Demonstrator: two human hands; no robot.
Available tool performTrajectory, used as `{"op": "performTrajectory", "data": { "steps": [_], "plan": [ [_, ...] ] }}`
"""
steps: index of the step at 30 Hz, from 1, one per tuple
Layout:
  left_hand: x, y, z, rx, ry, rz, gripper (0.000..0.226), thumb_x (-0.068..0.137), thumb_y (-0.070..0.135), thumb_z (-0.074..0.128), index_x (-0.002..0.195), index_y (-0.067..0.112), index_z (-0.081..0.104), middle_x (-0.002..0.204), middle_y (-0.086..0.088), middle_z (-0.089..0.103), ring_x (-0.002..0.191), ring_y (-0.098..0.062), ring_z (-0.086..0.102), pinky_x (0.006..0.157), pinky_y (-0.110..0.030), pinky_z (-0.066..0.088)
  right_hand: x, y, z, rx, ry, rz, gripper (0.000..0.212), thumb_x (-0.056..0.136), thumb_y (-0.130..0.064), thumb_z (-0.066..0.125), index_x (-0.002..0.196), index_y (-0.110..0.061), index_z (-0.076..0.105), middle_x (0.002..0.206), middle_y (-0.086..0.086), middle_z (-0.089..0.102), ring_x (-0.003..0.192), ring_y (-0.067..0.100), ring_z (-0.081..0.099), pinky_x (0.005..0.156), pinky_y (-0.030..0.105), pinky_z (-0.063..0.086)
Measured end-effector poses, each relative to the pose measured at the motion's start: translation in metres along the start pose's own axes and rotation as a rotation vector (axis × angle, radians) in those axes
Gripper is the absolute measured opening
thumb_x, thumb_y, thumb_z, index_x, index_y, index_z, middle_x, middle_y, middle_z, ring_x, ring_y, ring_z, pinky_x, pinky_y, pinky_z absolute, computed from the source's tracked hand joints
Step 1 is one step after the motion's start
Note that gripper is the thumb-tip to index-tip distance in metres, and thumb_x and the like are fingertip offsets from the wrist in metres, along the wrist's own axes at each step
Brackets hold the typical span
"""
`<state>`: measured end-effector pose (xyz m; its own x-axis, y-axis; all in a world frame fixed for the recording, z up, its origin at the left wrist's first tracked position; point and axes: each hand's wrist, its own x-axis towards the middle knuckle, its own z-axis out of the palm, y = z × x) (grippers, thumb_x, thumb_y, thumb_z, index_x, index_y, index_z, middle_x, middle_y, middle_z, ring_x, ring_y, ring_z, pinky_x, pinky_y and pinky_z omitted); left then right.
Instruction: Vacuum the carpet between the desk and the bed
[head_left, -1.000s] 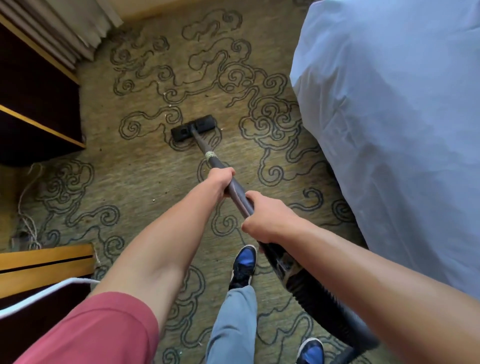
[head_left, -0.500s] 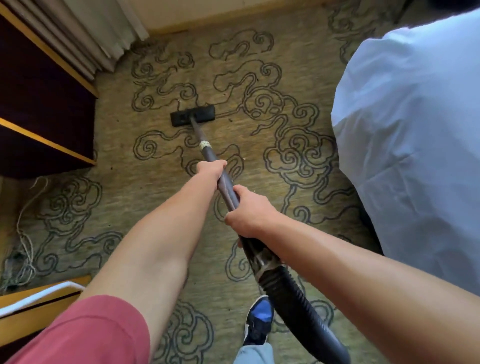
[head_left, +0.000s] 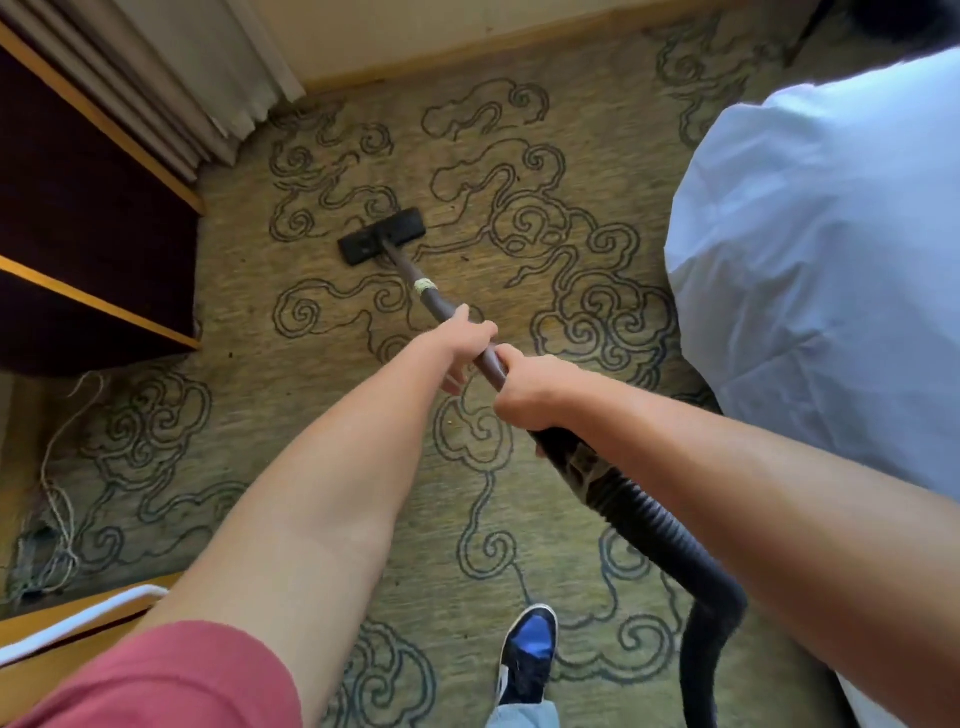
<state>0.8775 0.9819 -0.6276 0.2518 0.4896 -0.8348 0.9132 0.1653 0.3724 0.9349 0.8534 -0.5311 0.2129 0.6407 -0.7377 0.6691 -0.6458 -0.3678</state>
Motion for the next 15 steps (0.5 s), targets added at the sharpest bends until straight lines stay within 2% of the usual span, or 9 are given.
{"op": "performTrajectory", "data": {
  "steps": [3,5,8,10,13,15],
  "plan": [
    [-0.039,0.021,0.029,0.075,-0.129,0.015,0.071,0.081,0.045,0.052,0.146,0.037,0.026,0.116,-0.026,0.06,0.079,-0.037,0.074,0.074,-0.057,0.059,-0.053,0.037,-0.012,-0.066,-0.026,0.026,0.06,0.085,-0.017,0.047,0.143,-0.021,0.032,0.083,0.004,0.048,0.069,0.026,0.055,0.06,0.033,0.045],
    [-0.067,0.031,0.055,0.077,-0.218,-0.007,0.059,0.082,0.042,0.055,0.134,0.023,0.038,0.108,-0.032,0.06,0.076,-0.044,0.074,0.071,-0.058,0.059,-0.092,0.061,-0.018,-0.125,-0.038,0.048,0.062,0.082,-0.019,0.049,0.142,-0.024,0.033,0.079,0.003,0.048,0.062,0.02,0.051,0.053,0.031,0.039],
    [-0.117,0.041,0.1,0.107,-0.326,-0.011,0.056,0.085,0.038,0.055,0.13,0.01,0.04,0.101,-0.037,0.06,0.065,-0.046,0.072,0.063,-0.052,0.06,-0.154,0.094,-0.02,-0.168,-0.076,0.08,0.067,0.082,-0.021,0.051,0.146,-0.025,0.033,0.094,0.005,0.055,0.076,0.025,0.054,0.067,0.031,0.044],
    [-0.164,0.043,0.137,0.16,-0.365,-0.009,0.059,0.087,0.041,0.053,0.132,0.006,0.038,0.101,-0.037,0.063,0.067,-0.044,0.073,0.069,-0.05,0.061,-0.207,0.118,-0.014,-0.179,-0.086,0.094,0.071,0.083,-0.021,0.052,0.15,-0.025,0.029,0.112,0.009,0.058,0.084,0.025,0.052,0.075,0.031,0.044],
    [-0.202,0.029,0.176,0.164,-0.383,-0.052,0.054,0.091,0.04,0.05,0.129,0.003,0.038,0.103,-0.036,0.064,0.067,-0.04,0.071,0.07,-0.042,0.06,-0.255,0.132,0.008,-0.183,-0.106,0.118,0.073,0.083,-0.021,0.049,0.152,-0.025,0.027,0.118,0.011,0.059,0.077,0.022,0.053,0.07,0.032,0.045],
    [-0.232,0.01,0.21,0.187,-0.404,-0.037,0.033,0.094,0.033,0.05,0.113,0.006,0.047,0.096,-0.027,0.064,0.069,-0.036,0.072,0.076,-0.041,0.058,-0.296,0.146,0.038,-0.163,-0.096,0.137,0.072,0.082,-0.02,0.048,0.151,-0.024,0.028,0.115,0.012,0.06,0.067,0.021,0.052,0.06,0.029,0.043]
  ]
}}
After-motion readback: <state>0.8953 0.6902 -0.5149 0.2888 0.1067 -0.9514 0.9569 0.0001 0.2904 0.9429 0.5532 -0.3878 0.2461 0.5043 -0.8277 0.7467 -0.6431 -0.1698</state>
